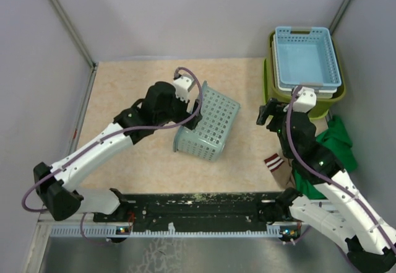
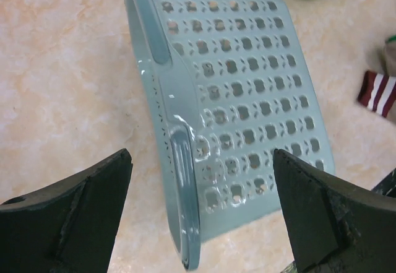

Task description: Turn the large container upside down

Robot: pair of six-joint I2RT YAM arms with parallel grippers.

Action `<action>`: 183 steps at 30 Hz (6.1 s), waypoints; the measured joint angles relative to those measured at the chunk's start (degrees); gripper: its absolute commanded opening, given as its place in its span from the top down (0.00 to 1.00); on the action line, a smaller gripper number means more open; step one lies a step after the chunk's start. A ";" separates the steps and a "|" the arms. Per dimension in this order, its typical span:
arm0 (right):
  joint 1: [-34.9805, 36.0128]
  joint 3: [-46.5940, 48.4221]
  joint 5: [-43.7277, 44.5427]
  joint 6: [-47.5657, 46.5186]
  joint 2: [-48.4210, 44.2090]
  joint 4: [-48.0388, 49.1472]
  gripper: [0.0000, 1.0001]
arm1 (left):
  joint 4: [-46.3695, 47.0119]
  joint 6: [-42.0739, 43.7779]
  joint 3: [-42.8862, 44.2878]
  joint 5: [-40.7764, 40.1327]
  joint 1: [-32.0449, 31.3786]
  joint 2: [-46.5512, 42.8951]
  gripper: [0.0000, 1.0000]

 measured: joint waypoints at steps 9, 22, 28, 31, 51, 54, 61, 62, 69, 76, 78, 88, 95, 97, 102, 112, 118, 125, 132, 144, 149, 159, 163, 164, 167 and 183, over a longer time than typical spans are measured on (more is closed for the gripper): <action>0.00 0.00 -0.94 0.15 1.05 0.09 0.24 | 1.18 4.28 -4.83 -5.16 -3.41 -5.03 0.20; 0.00 0.00 -1.70 1.09 1.40 0.39 0.24 | -1.70 4.61 -4.83 -5.27 -3.74 0.07 0.46; 0.00 0.00 -1.73 1.18 1.40 0.39 0.24 | -2.67 4.61 -4.83 -5.40 -3.78 1.42 0.64; 0.00 0.00 -1.73 1.22 1.38 0.39 0.24 | -2.69 4.63 -4.83 -5.49 -3.78 1.44 0.74; 0.00 0.00 -1.68 1.22 0.44 0.31 0.24 | 10.60 -6.23 -14.32 25.70 20.90 -2.29 1.00; 0.00 0.00 -1.66 1.25 0.17 0.26 0.24 | 14.88 -9.77 -16.92 33.68 25.64 -2.21 1.00; 0.00 0.00 -1.64 1.22 0.11 -0.04 0.24 | 24.26 -19.37 -23.61 51.01 38.03 3.13 1.00; 0.00 0.00 -1.64 1.22 0.11 -0.09 0.24 | 25.33 -20.65 -24.39 52.72 39.54 4.66 1.00; 0.00 0.02 -1.49 1.20 0.11 -0.44 0.24 | 26.03 -23.41 -25.92 54.31 43.67 10.64 0.56; 0.00 0.09 -1.55 1.20 0.15 -0.57 0.24 | 17.35 -18.69 -20.22 43.65 44.13 10.19 0.16; 0.00 0.09 -1.77 1.22 0.28 -0.63 0.24 | 13.57 -16.68 -17.03 38.86 44.19 9.16 0.15; 0.00 0.09 -4.33 1.68 2.82 -0.72 0.24 | 1.18 -6.25 1.36 7.41 25.59 -4.61 0.15; 0.00 0.09 -4.63 2.12 3.06 -0.42 0.24 | -4.57 -5.66 7.32 -6.97 4.72 -3.34 0.18; 0.00 0.09 -4.20 2.21 2.32 -0.39 0.24 | -5.92 -5.68 8.26 -10.99 -1.36 -0.96 0.18; 0.00 0.09 -3.02 2.78 0.28 -0.42 0.24 | -8.22 -6.25 11.17 -18.80 -12.22 7.82 0.23; 0.00 0.07 -2.80 3.63 -0.22 -0.55 0.24 | -11.72 -8.72 11.21 -30.71 -14.32 19.69 0.56; 0.00 0.00 -2.82 3.63 -0.13 -0.42 0.24 | -7.17 -8.15 7.48 -30.14 -8.72 17.46 0.60; 0.00 -0.17 -3.04 3.63 -0.13 -0.46 0.24 | 2.67 -5.84 2.71 -25.86 12.70 15.17 0.55; 0.00 -0.17 -3.04 3.61 -0.68 -0.70 0.24 | 8.35 -0.42 6.32 -20.33 27.47 20.13 0.47; 0.00 -0.15 -2.99 3.69 -1.77 -2.95 0.25 | 10.84 4.63 19.58 -15.43 42.34 31.95 0.45; 0.00 -0.04 -3.02 4.22 -1.62 -3.28 0.25 | 9.77 4.44 22.45 -14.36 45.38 33.64 0.44; 0.00 1.81 -4.04 4.66 0.70 -2.89 0.25 | 4.72 3.69 24.81 -13.53 46.71 33.42 0.34; 0.00 1.95 -4.20 4.48 1.51 -2.86 0.25 | -1.05 3.76 24.74 -12.98 45.66 29.64 0.31; 0.00 2.10 -4.20 4.33 1.68 -2.95 0.25 | -2.01 3.98 24.68 -13.07 45.03 27.91 0.31; 0.00 4.20 -3.69 2.32 3.34 -3.04 0.23 | -3.02 4.79 24.68 -13.62 40.24 20.35 0.27; -23.63 38.40 -14.27 -13.53 34.80 -8.20 0.20 | 3.91 -4.22 1.99 -1.55 -0.48 10.64 0.11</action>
